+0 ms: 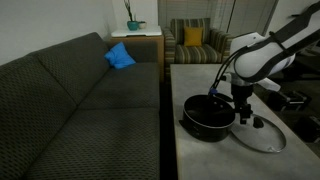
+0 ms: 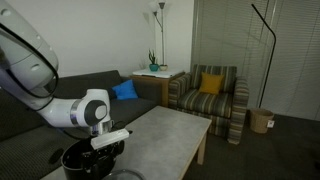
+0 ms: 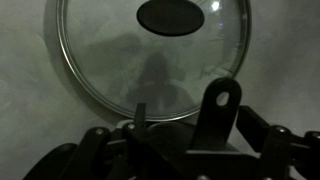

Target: Pick up the black spoon from the table and put it in the black pot. Pick up the back spoon from the black pot and put it on the table.

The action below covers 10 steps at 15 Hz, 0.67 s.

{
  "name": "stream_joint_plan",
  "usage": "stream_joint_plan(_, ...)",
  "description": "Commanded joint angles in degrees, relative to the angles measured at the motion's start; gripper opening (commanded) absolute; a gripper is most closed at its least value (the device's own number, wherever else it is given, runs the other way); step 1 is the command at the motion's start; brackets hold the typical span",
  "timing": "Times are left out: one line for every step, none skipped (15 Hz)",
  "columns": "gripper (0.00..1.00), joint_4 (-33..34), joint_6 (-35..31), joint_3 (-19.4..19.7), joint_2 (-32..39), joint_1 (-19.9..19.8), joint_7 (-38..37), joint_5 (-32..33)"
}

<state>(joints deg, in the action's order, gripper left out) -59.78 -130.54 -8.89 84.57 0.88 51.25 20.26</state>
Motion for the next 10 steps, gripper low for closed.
stream_joint_plan(0.61,0.18,-0.06,2.01,0.0,1.57,1.37,-2.54)
stream_joint_plan(0.55,0.22,0.0,2.28,0.0,1.84,1.27,-2.7)
stream_joint_plan(0.47,0.26,0.01,2.59,0.0,2.1,0.98,-2.82)
stream_joint_plan(0.41,-0.45,-0.07,1.57,-0.34,1.34,-0.21,-0.9)
stream_joint_plan(0.33,-0.7,-0.22,1.72,-0.53,1.44,-0.45,-0.77)
stream_joint_plan(0.27,-0.86,-0.25,1.82,-0.68,1.49,-0.86,-0.72)
stream_joint_plan(0.19,-0.88,-0.15,1.89,-0.74,1.53,-1.11,-0.68)
stream_joint_plan(0.13,-1.02,-0.08,1.98,-0.88,1.59,-1.55,-0.69)
stream_joint_plan(0.05,-1.1,-0.1,2.04,-0.96,1.63,-1.88,-0.64)
stream_joint_plan(0.02,-1.19,-0.06,2.11,-1.06,1.7,-2.17,-0.58)
